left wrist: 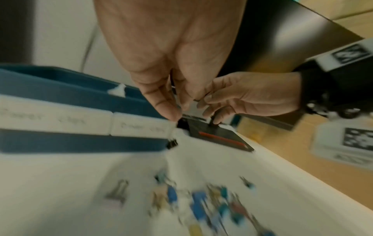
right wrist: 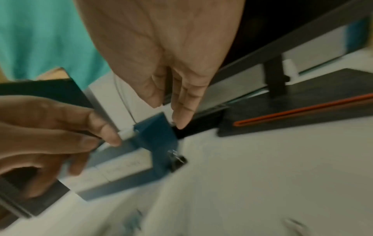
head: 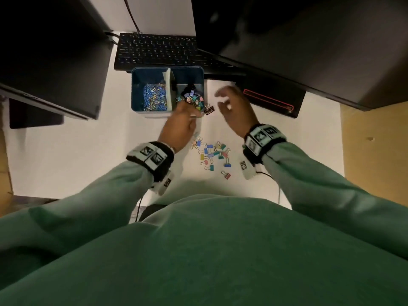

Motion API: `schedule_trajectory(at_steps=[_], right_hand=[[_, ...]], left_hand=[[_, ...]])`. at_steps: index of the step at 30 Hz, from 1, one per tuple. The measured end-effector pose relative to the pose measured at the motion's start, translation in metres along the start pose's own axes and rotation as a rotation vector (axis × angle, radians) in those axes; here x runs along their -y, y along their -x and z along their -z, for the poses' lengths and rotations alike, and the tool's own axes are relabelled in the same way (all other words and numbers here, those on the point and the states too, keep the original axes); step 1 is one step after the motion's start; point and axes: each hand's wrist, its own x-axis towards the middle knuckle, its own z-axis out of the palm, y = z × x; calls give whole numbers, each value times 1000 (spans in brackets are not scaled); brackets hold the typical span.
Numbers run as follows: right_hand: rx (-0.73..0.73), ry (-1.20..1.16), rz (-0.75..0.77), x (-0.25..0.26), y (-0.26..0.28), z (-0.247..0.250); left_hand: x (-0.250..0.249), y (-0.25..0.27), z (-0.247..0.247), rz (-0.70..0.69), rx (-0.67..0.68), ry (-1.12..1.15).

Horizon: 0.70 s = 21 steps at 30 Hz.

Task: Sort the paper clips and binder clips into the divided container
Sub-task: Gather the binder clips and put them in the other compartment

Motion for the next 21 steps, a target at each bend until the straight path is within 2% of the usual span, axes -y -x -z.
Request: schedule_trajectory(at_steps=[3,5,6,9,12,17,21], right_hand=[[112,291,-244,-55,39,14],[211,400,-381,-80,61,14],[232,410,-399,-85,69,10],[279,361,-314,-79,76,-5],[369,311,-178,-63,74,-23],[539,541,-27,-50,72,-50],[553,480,-65,-44,71,-59]], left_hand=[[-11,8,-37,-58,267,-155],[-20,-3,-57,-27,370,-265],[-24,-11,-64,-3,388,-300],[-21,-35,-78,85,393,-341],[-8,-41,-86,76,409,-386],[10,-2,-82,-83,388,-340],[27,28,-82,-198,319,-264]])
